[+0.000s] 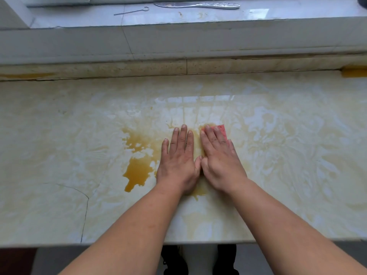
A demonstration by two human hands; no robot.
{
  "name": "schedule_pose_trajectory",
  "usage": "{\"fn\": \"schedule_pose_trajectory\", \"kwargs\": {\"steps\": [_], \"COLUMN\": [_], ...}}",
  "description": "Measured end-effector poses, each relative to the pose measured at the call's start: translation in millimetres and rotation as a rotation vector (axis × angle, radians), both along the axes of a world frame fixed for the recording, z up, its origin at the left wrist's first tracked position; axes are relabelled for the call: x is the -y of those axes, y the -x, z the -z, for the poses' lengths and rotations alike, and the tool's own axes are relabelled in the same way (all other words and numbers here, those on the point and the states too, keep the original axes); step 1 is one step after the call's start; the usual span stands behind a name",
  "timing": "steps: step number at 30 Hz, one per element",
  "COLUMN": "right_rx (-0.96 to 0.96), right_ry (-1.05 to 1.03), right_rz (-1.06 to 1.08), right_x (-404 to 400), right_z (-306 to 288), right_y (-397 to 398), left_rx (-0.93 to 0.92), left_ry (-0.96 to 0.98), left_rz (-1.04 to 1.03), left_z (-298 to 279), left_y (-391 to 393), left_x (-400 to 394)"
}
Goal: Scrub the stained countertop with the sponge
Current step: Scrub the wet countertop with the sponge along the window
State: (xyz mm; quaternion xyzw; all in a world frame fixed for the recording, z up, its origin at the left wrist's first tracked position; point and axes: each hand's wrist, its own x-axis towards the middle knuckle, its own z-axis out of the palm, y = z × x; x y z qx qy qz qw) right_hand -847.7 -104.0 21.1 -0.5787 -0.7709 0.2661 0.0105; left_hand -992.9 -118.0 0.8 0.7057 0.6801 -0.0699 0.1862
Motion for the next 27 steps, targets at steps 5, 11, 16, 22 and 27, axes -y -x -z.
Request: {"fn": "schedule_pose_trajectory", "kwargs": {"steps": [5,11,16,22,27], "right_rx": [-0.028,-0.022,-0.009,-0.034,-0.009], "right_ry": [-0.031,-0.008,-0.023,-0.021,-0.042], "right_rz": [-0.063,-0.016,-0.024,-0.021,-0.003], "right_x": [47,11,-26,23,-40], "right_z": [-2,2,0,3,3], "right_y": [-26,-21,-7,-23,3], "left_rx": [0.007,0.01,-0.004,0.001,0.005], "left_ry": [-0.001,0.003,0.011,-0.001,-0.002], "left_rz": [0.001,-0.007,-0.01,-0.013,-0.022], "left_z": [-1,-2,-2,-2,-2], "left_y": [1,0,0,0,-1], "left_x": [1,0,0,1,0]}}
